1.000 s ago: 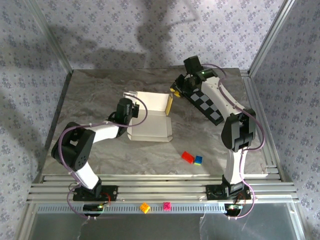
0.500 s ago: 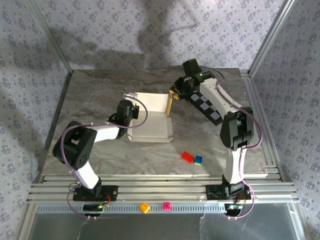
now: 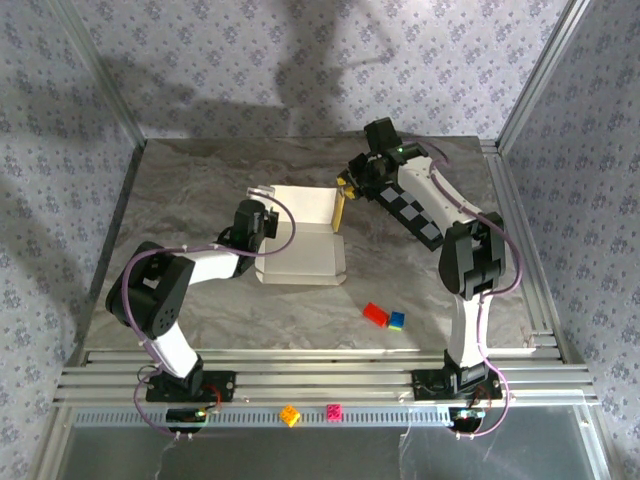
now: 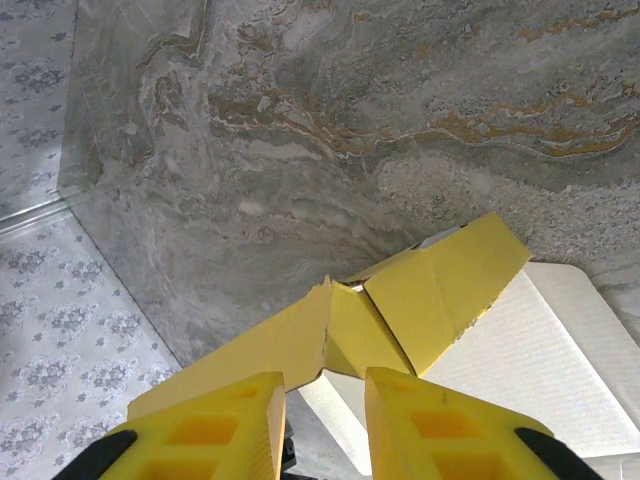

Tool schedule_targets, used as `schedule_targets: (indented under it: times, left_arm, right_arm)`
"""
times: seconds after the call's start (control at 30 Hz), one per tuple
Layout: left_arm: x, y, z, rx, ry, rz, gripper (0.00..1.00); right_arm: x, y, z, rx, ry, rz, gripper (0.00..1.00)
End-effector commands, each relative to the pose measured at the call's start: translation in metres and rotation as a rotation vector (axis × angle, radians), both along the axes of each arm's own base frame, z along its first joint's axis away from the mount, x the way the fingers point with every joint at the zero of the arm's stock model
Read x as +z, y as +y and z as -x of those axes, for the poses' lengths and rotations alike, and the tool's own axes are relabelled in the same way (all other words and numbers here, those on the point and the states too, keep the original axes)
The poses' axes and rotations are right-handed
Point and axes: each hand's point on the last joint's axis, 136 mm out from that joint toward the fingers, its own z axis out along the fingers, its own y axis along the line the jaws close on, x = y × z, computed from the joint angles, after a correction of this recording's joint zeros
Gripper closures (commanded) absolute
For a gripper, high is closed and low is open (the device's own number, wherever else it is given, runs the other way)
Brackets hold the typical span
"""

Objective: Fold the paper box

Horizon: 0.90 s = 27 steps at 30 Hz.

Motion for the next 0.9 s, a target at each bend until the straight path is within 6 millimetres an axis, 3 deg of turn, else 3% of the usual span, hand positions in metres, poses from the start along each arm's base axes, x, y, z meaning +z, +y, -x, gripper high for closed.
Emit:
schedule_targets:
  times: [0.0, 0.6, 0.87]
  left_arm:
    - [-0.002, -0.003, -0.001, 0.0, -0.006, 0.001, 1.0]
    - [-0.003, -0.002, -0.002, 0.004, -0.002, -0.005, 1.0]
    - [-0.004, -0.002, -0.002, 0.003, 0.0, -0.008, 1.0]
  right_arm:
    - [0.0, 0.003, -0.001, -0.01, 0.023, -0.015, 0.71]
    - [0.016, 0.006, 0.001, -0.02, -0.007, 0.009, 0.71]
    - [-0.002, 0.004, 0.002, -0.022, 0.029, 0.033, 0.71]
